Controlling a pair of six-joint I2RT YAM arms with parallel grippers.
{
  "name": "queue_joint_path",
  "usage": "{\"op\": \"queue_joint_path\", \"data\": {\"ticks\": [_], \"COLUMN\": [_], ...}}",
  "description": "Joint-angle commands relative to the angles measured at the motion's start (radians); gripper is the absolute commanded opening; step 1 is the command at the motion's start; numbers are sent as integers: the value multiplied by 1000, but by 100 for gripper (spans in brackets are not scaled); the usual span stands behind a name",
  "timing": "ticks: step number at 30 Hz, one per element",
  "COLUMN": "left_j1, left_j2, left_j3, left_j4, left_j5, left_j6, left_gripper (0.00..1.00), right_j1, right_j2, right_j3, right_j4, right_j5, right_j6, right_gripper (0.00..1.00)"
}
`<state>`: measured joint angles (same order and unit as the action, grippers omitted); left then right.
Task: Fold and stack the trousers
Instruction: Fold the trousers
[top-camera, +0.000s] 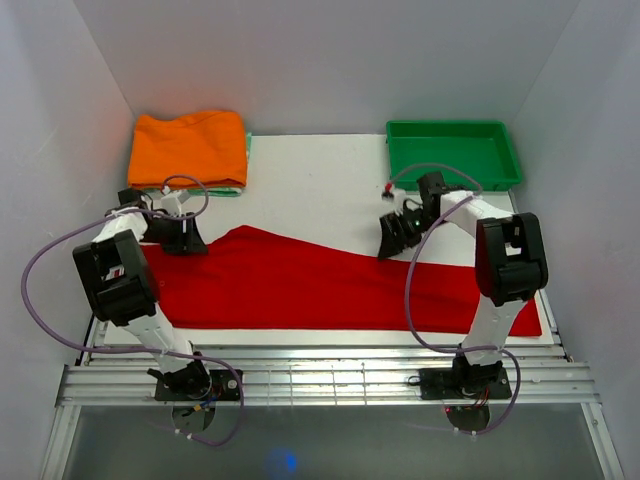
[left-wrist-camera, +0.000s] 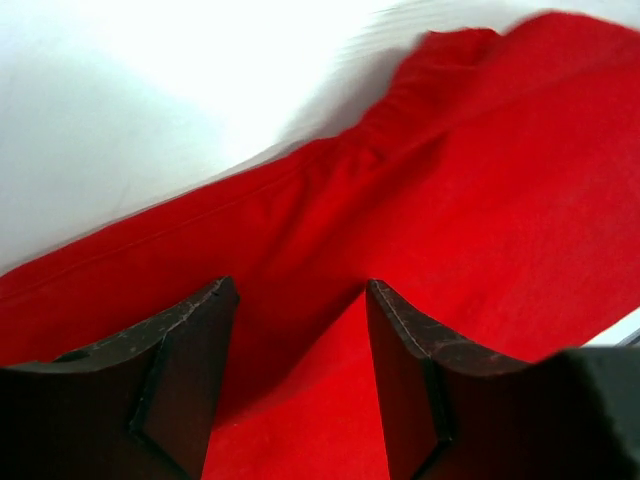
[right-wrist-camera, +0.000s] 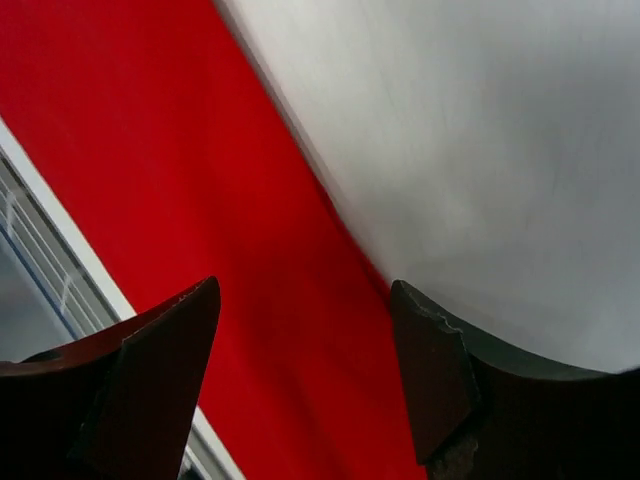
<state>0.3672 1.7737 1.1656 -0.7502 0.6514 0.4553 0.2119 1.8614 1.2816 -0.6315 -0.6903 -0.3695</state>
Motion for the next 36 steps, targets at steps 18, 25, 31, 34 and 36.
{"op": "queue_joint_path", "data": {"ticks": [18,25,31,34,36], "left_j1": [59,128,105,47,-28], "left_j2": [9,-68,-56,-45,-45], "left_j3": [319,269,56,-49,-101], "left_j4": [-104,-118,-141,-112,-77], "left_j5": [44,-99,-85,-95,-102], "left_j6": [-12,-24,135,157,161], "left_gripper": [98,98,78,75,73], "right_j1": [-215,173,303,302,303], "right_j2": [126,242,320,317,340], "right_j3": [333,700,722,664,648], "right_j4": [-338,-240,-64,181,307], "right_j5": [45,9,-112,-167,-189], "right_j6": [-174,-52,48,223,331], "right_gripper": [73,82,83,90,90]}}
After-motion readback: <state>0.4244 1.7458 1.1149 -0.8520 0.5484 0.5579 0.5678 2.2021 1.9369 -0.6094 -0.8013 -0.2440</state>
